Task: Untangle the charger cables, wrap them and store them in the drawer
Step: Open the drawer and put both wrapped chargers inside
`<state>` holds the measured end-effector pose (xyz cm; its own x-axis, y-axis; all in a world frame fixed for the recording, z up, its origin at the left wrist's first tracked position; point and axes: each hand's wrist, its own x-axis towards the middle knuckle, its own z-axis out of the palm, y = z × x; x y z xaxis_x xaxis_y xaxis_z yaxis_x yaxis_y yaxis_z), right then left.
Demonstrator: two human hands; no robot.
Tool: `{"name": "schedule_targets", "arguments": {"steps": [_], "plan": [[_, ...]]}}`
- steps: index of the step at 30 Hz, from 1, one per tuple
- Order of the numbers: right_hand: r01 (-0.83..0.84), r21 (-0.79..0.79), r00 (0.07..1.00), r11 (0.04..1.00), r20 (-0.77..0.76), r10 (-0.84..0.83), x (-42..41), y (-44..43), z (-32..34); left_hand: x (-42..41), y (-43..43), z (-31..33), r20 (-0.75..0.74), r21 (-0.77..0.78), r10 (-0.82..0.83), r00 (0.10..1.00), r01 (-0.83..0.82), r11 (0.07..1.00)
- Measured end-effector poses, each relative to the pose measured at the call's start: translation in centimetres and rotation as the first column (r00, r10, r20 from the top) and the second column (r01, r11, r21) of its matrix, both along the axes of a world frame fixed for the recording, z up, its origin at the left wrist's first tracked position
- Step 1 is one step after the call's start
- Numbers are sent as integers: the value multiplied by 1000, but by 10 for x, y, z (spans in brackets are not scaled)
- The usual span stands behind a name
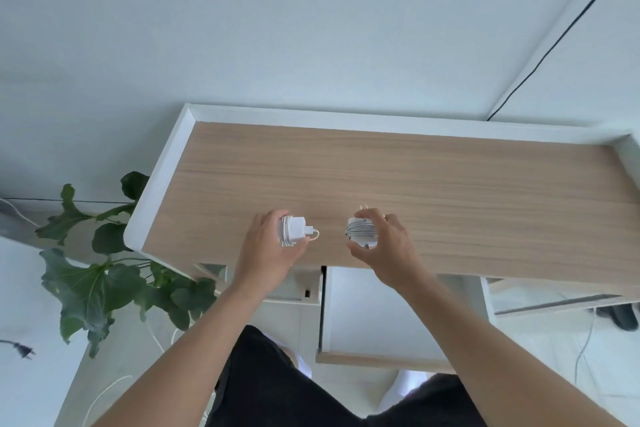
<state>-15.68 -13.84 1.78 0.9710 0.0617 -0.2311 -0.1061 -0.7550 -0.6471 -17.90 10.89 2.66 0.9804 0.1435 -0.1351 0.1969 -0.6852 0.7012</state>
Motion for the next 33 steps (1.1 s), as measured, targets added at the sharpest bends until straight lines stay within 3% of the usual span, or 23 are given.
{"name": "schedule_targets", "arguments": {"steps": [10,16,29,33], "plan": [[78,-98,996,992,-25,-80,-95,-86,-10,-61,-66,-11,-80,-5,-131,988,131,991],[100,-152,988,983,-101,-116,-126,-113,-30,-77,-95,-31,-246,-24,-254,935,256,966],[134,-163,945,977,-277,-176,-110,-137,-91,-54,-139,-102,-419,49,-282,863,332,942],[96,-289,927,953,-322,-191,-96,-138,-106,-45,-149,-121,-451,61,-254,856,313,948]]}}
